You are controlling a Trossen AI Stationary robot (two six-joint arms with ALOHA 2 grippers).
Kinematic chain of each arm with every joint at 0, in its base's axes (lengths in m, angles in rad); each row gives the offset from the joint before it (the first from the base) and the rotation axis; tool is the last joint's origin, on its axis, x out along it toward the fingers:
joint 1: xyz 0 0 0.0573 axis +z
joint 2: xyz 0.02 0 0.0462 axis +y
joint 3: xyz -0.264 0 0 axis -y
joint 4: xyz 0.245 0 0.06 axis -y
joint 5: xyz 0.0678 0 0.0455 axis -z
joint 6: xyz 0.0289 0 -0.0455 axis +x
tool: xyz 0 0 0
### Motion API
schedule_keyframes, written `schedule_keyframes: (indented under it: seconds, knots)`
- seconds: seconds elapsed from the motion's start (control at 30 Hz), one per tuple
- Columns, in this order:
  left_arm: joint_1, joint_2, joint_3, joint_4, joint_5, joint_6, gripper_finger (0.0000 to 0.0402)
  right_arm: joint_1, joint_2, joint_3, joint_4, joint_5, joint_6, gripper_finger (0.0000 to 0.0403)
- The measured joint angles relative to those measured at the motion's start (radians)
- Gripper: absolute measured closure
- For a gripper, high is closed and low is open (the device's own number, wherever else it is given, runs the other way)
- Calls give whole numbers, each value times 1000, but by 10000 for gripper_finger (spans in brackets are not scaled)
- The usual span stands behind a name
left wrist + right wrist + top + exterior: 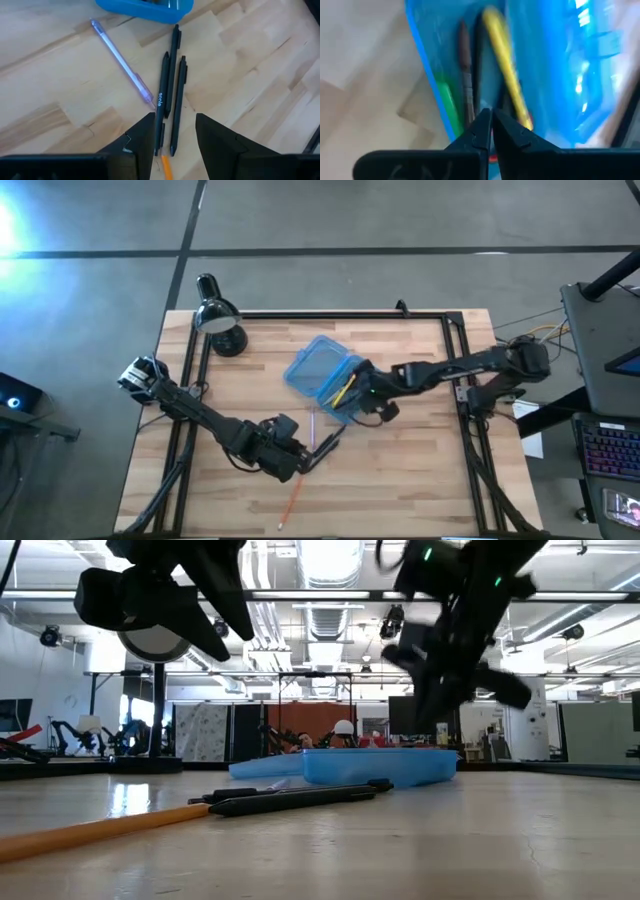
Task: Pick & place school supplies into a supply box
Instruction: Put the purple pen into the supply box
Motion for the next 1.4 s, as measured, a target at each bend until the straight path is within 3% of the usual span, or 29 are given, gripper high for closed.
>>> schedule_keyframes:
  seconds: [0.2,0.43,0.53,0.63,1.0,1.17,1.4]
  knots:
    - [3,0,0,1,-2,-23,278,-38,52,9,48,-2,-26,395]
    - [40,0,0,-24,25,-128,278,-38,-69,9,95,5,223,386]
    - [95,5,-4,-35,97,-213,277,-37,-154,9,91,5,354,359]
    - [151,26,-4,-28,159,-176,277,-40,-230,8,66,5,475,319]
    - [243,163,39,5,167,-88,277,-41,-386,-53,-118,171,849,174]
    - [253,251,78,5,186,-82,265,-41,-412,-95,-144,216,936,139]
    - [282,342,129,4,218,-83,248,-41,-416,-116,-146,233,937,116]
